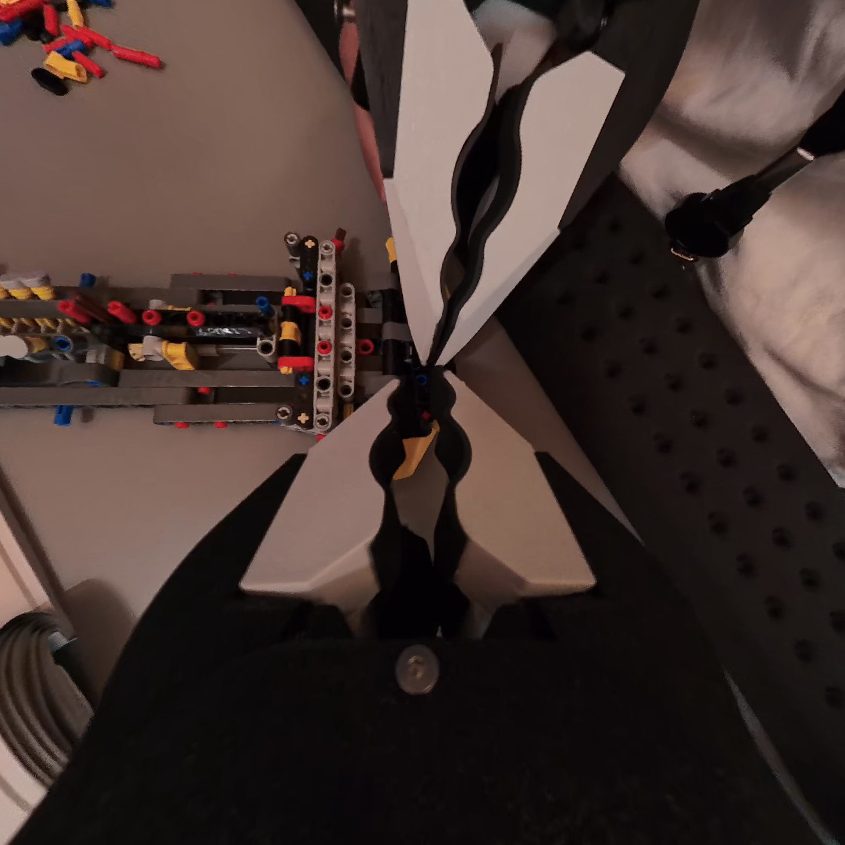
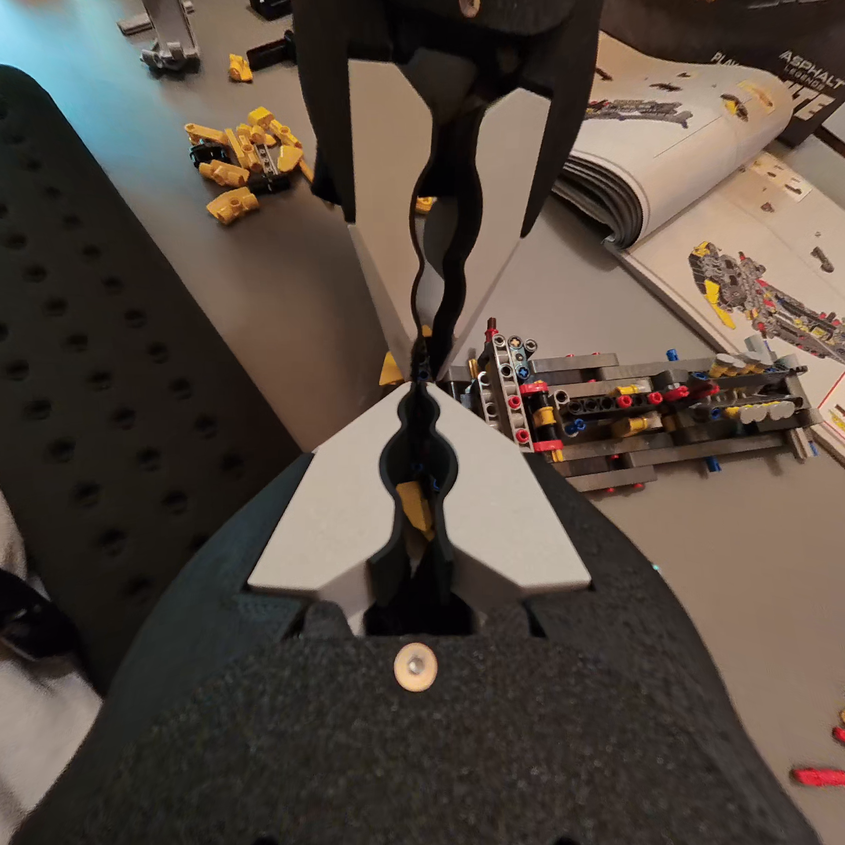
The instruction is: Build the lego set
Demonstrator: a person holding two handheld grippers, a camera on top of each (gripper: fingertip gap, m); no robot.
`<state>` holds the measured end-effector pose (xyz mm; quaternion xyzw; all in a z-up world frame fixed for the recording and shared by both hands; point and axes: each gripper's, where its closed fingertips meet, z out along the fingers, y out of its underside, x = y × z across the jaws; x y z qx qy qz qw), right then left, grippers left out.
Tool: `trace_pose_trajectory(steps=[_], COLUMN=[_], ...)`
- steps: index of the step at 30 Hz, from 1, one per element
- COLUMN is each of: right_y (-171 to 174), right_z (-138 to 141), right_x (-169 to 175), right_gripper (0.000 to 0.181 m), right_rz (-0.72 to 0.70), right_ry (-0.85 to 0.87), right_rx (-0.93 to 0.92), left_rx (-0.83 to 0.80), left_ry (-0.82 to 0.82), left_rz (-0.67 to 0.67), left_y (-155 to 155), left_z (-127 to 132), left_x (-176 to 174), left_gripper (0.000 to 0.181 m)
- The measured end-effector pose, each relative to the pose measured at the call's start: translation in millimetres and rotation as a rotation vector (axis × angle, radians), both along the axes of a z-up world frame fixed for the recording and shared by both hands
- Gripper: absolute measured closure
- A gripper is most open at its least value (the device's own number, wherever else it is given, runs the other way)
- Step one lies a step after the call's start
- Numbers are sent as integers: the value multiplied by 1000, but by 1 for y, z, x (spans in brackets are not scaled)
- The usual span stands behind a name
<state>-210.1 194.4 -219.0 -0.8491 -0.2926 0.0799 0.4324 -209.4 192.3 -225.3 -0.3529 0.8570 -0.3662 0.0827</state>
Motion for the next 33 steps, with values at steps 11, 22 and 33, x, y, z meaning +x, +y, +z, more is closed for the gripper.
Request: trace_pose_trajectory(steps=[11, 22, 33], right_y=[0, 4, 2], right_z=[-5, -5, -6], right_x=[-2, -1, 0], right_gripper=[181, 181, 181], right_rz=[15, -56, -37], right_ry=[-175, 133, 193], right_rx=[-77, -278, -324], left_rx=[50, -137, -159], left_ry=[-53, -24, -61], left_rz=[-63, 38, 55], left_y=[2, 5, 7], left_z=[-3, -1, -4], left_x=[-2, 0, 0], left_gripper=[176, 175, 176])
